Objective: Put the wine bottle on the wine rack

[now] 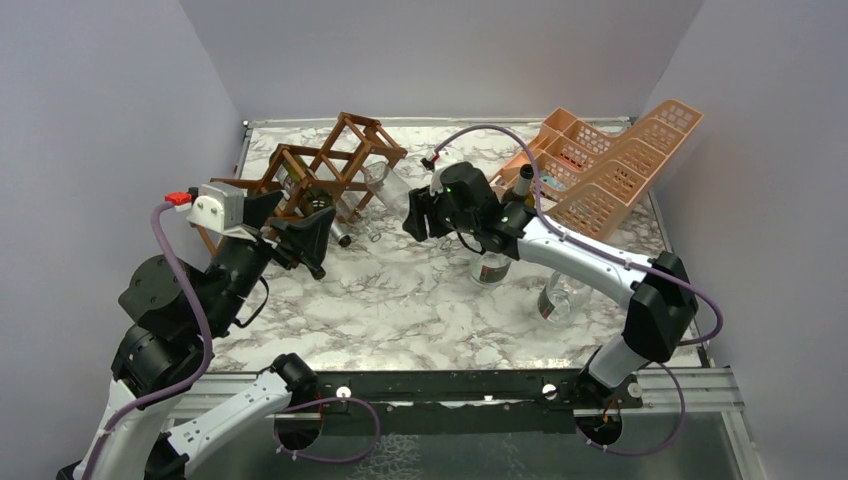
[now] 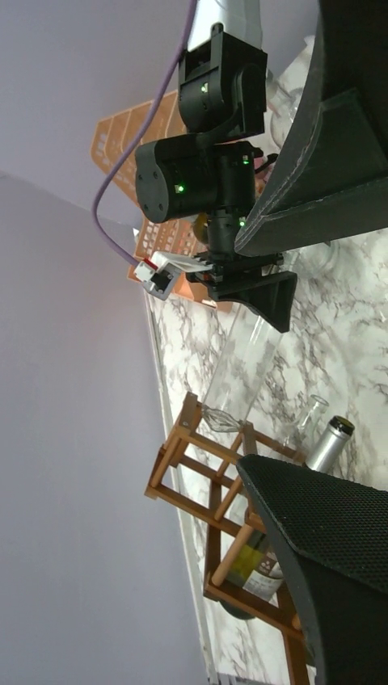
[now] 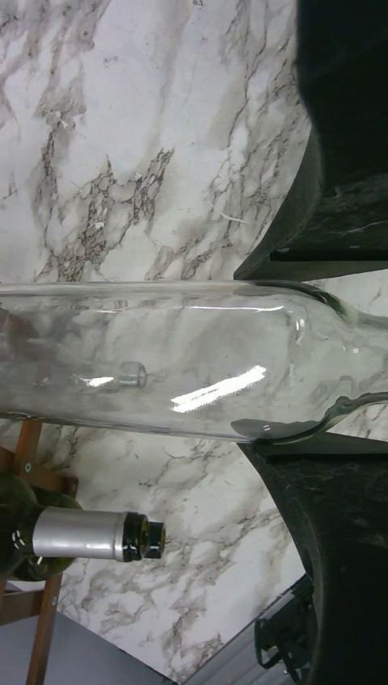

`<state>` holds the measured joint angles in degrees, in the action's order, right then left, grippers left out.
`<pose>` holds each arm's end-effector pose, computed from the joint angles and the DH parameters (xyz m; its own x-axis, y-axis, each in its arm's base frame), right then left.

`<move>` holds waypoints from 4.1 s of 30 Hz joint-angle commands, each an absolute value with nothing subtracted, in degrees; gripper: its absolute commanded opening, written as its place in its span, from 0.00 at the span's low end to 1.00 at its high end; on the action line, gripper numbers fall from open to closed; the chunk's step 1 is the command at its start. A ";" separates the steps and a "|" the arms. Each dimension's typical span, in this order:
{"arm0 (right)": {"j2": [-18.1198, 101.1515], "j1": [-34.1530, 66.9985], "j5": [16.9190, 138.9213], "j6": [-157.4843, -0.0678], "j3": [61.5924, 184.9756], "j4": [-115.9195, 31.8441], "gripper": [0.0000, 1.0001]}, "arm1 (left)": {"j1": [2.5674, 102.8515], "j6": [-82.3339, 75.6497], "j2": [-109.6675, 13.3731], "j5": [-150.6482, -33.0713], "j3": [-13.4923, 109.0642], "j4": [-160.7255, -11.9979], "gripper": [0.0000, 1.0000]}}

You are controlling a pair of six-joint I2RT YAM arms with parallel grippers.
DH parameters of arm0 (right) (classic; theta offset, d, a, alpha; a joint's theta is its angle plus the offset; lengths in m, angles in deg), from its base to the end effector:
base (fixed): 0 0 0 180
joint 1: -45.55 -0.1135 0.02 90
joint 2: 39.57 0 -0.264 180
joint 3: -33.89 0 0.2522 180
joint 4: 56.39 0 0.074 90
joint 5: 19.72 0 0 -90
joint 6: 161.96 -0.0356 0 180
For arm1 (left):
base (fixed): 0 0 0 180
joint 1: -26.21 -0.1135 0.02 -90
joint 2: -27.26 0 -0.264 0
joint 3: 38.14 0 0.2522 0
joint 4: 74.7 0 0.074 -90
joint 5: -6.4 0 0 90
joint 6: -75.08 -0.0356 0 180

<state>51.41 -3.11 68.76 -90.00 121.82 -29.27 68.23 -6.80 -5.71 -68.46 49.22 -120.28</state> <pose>0.2458 0.2780 0.3090 -0.5434 -0.1490 -0.8262 -0.5964 0.7611 0.2551 0.0452 -0.0282 0.4788 0.0485 -0.2272 -0.9726 0.4659 0.8665 -0.1792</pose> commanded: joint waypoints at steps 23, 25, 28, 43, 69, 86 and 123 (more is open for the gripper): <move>70.56 -2.97 68.21 -86.31 138.37 -42.71 0.01 | 68.39 -11.32 -12.68 -57.27 52.86 -122.89 0.99; 72.03 -2.54 69.43 -85.53 139.93 -42.57 0.01 | 68.39 -11.32 -13.55 -57.15 52.87 -122.91 0.99; 74.19 -0.97 72.75 -84.97 141.53 -43.15 0.01 | 68.34 -11.12 -15.37 -56.98 54.62 -122.83 0.99; 83.11 5.21 90.50 -95.58 148.28 -50.95 0.08 | 68.39 -7.56 -19.43 -58.50 56.55 -122.84 0.99; 90.11 5.30 85.59 -98.31 154.07 -55.95 0.50 | 68.38 -9.21 -20.05 -57.85 56.15 -122.83 0.99; 88.05 5.31 81.38 -93.43 155.17 -51.75 0.93 | 68.39 -9.65 -19.79 -57.93 56.28 -122.85 0.99; 28.40 5.29 47.03 -84.80 120.38 -7.83 0.88 | 68.39 -10.06 -15.27 -67.11 42.93 -115.32 0.99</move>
